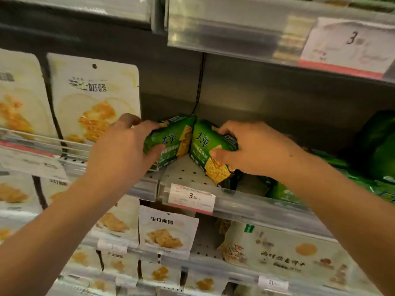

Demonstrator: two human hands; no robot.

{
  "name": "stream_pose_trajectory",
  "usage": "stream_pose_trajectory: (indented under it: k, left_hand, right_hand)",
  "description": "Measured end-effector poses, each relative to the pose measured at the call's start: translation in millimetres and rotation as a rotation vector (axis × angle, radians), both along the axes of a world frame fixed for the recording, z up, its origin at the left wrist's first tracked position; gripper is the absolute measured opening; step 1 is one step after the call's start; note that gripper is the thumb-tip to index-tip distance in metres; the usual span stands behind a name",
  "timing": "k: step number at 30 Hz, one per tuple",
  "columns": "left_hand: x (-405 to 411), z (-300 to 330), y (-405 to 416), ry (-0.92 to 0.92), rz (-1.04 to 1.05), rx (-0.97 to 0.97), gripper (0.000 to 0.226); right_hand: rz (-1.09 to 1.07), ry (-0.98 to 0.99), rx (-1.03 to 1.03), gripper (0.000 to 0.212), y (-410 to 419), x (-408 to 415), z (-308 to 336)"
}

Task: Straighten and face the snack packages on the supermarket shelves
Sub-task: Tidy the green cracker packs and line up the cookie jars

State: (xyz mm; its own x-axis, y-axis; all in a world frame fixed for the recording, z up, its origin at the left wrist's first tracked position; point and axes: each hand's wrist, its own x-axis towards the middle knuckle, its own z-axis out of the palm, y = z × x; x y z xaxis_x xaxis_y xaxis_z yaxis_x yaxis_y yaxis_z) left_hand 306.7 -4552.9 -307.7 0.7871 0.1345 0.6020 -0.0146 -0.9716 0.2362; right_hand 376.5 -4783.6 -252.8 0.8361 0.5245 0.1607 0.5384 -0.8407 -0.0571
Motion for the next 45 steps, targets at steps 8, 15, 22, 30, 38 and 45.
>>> stream_pose_trajectory:
  k: [8, 15, 22, 30, 38, 45]
  left_hand:
    - [4.3, 7.0, -0.7, -0.045, -0.036, -0.106, 0.038]
    - [18.5, 13.2, -6.2, 0.036, -0.147, -0.339, 0.034]
    - [47.3, 20.7, -29.8, 0.234, -0.388, -0.491, 0.049]
    - [45.0, 40.1, -26.6, 0.452, -0.569, -0.585, 0.039]
    - [52.5, 38.5, -56.9, 0.525, -0.606, -0.069, 0.097]
    - [57.1, 36.1, -62.7, 0.504, -0.649, -0.081, 0.086]
  right_hand:
    - [0.074, 0.091, -0.005, 0.057, -17.4, 5.9, 15.1]
    - [0.184, 0.176, 0.013, 0.057, -47.3, -7.9, 17.3]
    - [0.216, 0.123, 0.017, 0.056, -61.3, -18.1, 14.4]
    - [-0.103, 0.275, -0.182, 0.113, -136.4, -8.4, 50.8]
    - [-0.095, 0.273, -0.206, 0.107, -141.1, -1.1, 26.4]
    - [-0.062, 0.197, -0.210, 0.101, -139.9, 2.4, 19.8]
